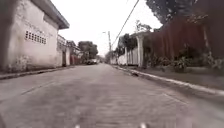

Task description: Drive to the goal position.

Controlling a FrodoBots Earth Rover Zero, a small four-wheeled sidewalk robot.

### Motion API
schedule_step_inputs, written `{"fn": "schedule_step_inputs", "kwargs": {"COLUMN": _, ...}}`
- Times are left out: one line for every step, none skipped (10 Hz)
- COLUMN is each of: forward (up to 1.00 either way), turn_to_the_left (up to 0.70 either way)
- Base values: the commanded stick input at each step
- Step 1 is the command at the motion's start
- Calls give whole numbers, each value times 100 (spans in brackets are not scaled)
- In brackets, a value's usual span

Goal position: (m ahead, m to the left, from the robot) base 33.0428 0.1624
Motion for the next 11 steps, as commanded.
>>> {"fn": "schedule_step_inputs", "kwargs": {"forward": 100, "turn_to_the_left": 0}}
{"fn": "schedule_step_inputs", "kwargs": {"forward": 100, "turn_to_the_left": 0}}
{"fn": "schedule_step_inputs", "kwargs": {"forward": 100, "turn_to_the_left": 0}}
{"fn": "schedule_step_inputs", "kwargs": {"forward": 100, "turn_to_the_left": 0}}
{"fn": "schedule_step_inputs", "kwargs": {"forward": 100, "turn_to_the_left": 0}}
{"fn": "schedule_step_inputs", "kwargs": {"forward": 100, "turn_to_the_left": 0}}
{"fn": "schedule_step_inputs", "kwargs": {"forward": 100, "turn_to_the_left": 0}}
{"fn": "schedule_step_inputs", "kwargs": {"forward": 100, "turn_to_the_left": 0}}
{"fn": "schedule_step_inputs", "kwargs": {"forward": 100, "turn_to_the_left": 0}}
{"fn": "schedule_step_inputs", "kwargs": {"forward": 100, "turn_to_the_left": 0}}
{"fn": "schedule_step_inputs", "kwargs": {"forward": 100, "turn_to_the_left": 0}}
